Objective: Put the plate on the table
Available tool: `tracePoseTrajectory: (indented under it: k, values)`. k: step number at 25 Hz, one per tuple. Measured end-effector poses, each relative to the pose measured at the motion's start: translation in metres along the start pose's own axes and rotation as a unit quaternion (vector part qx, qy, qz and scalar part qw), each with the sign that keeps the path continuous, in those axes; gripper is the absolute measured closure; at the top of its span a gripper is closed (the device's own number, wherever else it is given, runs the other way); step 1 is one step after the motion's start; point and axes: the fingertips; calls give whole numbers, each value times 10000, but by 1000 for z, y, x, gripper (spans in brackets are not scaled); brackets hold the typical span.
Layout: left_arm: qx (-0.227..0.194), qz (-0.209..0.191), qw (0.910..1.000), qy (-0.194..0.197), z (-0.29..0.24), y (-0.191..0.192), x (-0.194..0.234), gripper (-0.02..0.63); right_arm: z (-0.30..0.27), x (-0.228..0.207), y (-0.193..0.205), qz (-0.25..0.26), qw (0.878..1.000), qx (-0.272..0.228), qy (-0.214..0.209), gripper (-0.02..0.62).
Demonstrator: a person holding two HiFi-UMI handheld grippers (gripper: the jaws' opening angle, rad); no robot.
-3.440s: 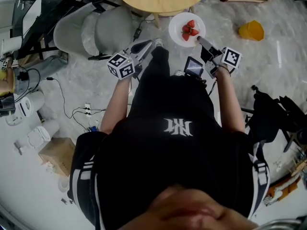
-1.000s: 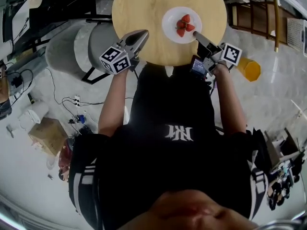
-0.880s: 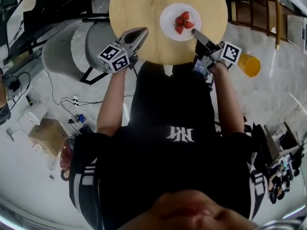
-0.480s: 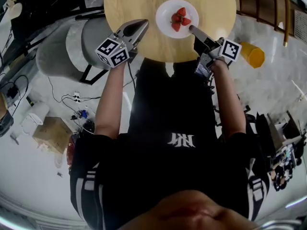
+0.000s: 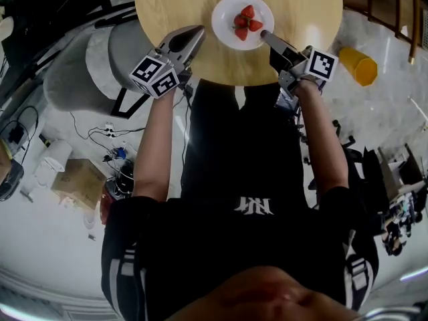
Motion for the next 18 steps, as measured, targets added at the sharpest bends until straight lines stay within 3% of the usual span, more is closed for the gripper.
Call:
tracePoseTrajectory:
  k: [18]
  values:
    - [-30,106,9999,90,0,13,-4,597,-7,-22,3,157,9990,14,421,578]
Point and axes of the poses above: the fingertips, and each gripper's own axes: z backward along the fingers, x to its left, y out of its underside, and after that the axes turned 5 degrees about -z, right-handed
